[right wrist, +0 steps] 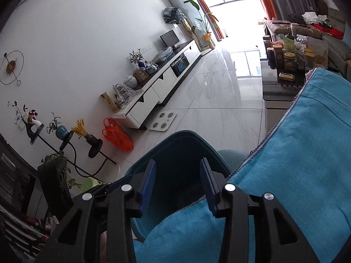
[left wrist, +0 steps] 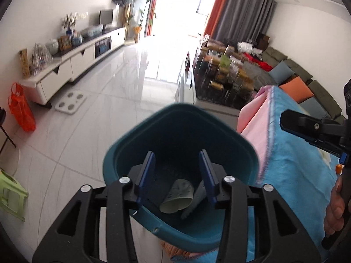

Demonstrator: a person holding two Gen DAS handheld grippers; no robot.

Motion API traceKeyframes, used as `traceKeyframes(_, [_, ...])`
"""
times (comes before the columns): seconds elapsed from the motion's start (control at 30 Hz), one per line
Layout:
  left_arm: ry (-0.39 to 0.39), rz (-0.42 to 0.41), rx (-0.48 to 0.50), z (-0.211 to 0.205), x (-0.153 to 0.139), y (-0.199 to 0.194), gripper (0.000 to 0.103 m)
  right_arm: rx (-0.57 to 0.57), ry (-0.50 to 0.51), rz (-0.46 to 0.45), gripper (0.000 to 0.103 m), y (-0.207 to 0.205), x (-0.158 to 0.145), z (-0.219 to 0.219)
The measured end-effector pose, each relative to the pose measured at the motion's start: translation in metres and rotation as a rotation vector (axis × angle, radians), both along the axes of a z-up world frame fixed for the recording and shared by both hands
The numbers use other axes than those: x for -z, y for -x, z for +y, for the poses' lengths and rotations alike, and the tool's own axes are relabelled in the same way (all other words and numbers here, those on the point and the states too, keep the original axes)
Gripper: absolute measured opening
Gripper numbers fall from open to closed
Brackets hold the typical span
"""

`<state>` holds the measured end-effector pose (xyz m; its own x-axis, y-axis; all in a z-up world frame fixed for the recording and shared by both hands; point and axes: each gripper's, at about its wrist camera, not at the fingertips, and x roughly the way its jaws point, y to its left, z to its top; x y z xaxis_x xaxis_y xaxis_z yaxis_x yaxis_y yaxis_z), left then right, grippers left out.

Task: Collect trash
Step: 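Carry the cup and foam net to the teal bin and release both, then grasp the green candy wrapper with the left tool while the right tool grasps the gold wrapper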

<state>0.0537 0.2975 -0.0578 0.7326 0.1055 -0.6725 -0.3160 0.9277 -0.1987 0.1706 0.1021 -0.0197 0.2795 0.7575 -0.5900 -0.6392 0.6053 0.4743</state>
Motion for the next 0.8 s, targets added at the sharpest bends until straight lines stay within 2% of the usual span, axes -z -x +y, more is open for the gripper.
traceKeyframes(0.13, [-0.057,-0.111,0.071,-0.027,-0.034,0.023,0.064,0.001,-0.047,-0.081,0.049,0.025,-0.026,-0.043])
traceKeyframes(0.23, [-0.089,-0.182,0.176,-0.063,-0.054,0.037,0.077,0.025,-0.072,-0.142,0.053,0.044,-0.04,-0.084])
traceKeyframes(0.3, [-0.095,-0.216,0.266,-0.092,-0.062,0.043,0.082,0.053,-0.077,-0.172,0.054,0.054,-0.046,-0.11])
traceKeyframes(0.47, [-0.037,-0.232,0.504,-0.162,-0.061,0.046,0.084,0.17,-0.055,-0.264,0.059,0.084,-0.059,-0.182])
traceKeyframes(0.67, [0.004,-0.189,0.771,-0.245,-0.042,0.048,0.084,0.341,-0.028,-0.283,0.06,0.111,-0.055,-0.274])
traceKeyframes(0.8, [-0.016,-0.166,0.889,-0.292,-0.028,0.053,0.085,0.456,0.01,-0.273,0.061,0.126,-0.043,-0.328])
